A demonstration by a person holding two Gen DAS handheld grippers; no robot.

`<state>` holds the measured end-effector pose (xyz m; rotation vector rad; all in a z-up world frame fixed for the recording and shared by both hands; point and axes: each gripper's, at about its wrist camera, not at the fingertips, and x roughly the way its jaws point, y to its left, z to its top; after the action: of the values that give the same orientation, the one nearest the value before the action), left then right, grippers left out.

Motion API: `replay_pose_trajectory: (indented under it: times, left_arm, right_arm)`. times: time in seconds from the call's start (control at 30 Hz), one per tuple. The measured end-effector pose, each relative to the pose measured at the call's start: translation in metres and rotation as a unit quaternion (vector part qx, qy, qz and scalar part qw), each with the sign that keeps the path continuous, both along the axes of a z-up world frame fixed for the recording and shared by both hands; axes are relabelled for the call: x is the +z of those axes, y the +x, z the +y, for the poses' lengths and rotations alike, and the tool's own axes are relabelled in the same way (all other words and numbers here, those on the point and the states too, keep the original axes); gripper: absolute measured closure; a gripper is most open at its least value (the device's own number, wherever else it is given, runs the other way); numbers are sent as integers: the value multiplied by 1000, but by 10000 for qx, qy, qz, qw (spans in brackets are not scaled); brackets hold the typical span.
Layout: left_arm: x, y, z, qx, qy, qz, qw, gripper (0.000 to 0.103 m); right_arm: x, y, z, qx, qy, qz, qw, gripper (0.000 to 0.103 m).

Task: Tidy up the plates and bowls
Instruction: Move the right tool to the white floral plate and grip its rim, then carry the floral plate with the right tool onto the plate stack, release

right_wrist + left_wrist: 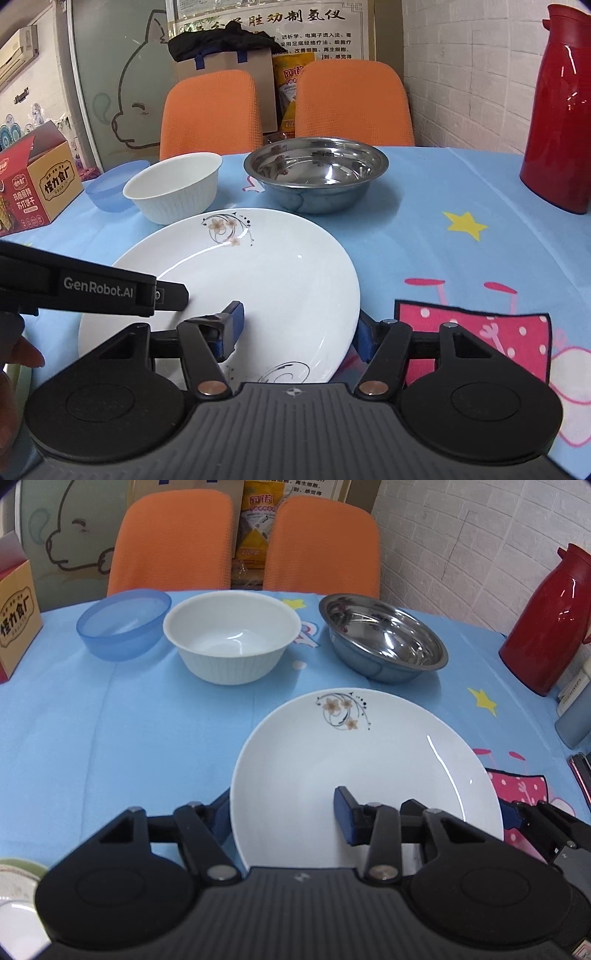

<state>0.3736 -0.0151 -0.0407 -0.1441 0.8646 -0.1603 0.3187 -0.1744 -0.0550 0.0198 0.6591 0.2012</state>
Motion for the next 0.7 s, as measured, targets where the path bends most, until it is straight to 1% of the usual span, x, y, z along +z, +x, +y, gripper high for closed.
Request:
replay_pose_trajectory:
  times: [0.17, 0.37, 0.5, 0.57, 0.7]
  left_arm:
    - [9, -31, 14, 32, -165, -130, 9998, 62]
    - [30, -67, 38, 77, -283, -452, 9985, 61]
    - [44, -95, 64, 275, -282, -672, 9970, 60]
    - [48, -109, 80, 408, -213, -748, 9961, 60]
    - [49, -132, 112, 796, -27, -770, 9938, 60]
  right_arm:
    - [6, -39, 13, -100, -24, -184, 9998, 2]
    - [25, -63, 33, -32, 7, -449, 9990, 0]
    - [38, -79, 58, 214, -50, -675, 9975, 0]
    - [42, -86, 75, 392, -48, -756, 9964, 0]
    - [41, -96, 109, 787, 48, -758, 9940, 0]
